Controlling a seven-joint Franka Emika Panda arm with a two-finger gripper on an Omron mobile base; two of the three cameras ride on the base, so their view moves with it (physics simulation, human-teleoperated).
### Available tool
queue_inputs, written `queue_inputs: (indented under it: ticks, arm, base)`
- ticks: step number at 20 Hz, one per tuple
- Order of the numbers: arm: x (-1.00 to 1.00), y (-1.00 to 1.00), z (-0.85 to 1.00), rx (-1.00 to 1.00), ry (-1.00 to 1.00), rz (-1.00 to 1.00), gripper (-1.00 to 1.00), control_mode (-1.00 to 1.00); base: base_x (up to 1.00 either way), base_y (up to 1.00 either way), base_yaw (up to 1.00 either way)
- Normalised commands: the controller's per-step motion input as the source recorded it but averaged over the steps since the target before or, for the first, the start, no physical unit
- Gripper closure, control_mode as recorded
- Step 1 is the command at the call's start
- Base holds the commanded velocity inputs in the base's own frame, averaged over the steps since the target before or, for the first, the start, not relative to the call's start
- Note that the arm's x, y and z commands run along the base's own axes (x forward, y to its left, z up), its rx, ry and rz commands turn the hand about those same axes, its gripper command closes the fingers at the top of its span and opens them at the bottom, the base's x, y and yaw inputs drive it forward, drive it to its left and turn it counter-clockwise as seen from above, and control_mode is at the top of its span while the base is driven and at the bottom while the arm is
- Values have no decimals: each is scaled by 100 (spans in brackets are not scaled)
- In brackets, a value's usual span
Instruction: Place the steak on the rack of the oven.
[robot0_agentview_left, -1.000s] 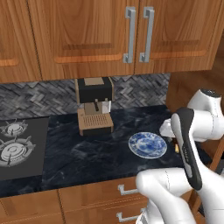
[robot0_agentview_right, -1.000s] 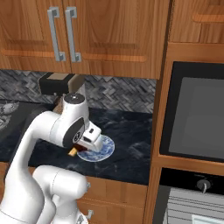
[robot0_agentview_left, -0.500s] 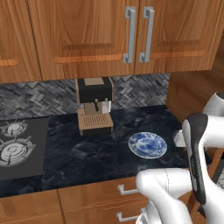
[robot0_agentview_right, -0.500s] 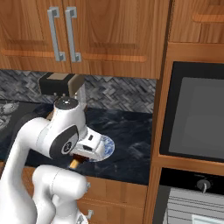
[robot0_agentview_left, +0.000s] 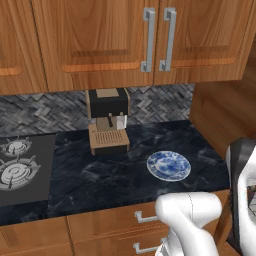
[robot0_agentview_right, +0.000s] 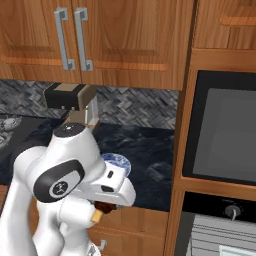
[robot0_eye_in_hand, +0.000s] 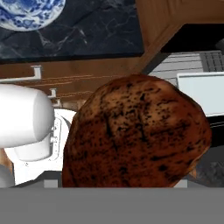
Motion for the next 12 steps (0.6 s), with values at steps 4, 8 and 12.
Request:
queue_inputs:
  ticks: [4,8,12]
  arm:
    - [-84,-72,-3,-7,-10,-7,100,-100]
    - [-26,-100,-25,7,-1,-23,100,-100]
    - [-5,-100,-35,22,0,-6,100,-100]
  base:
    - [0,0,0]
    - [0,0,0]
    - [0,0,0]
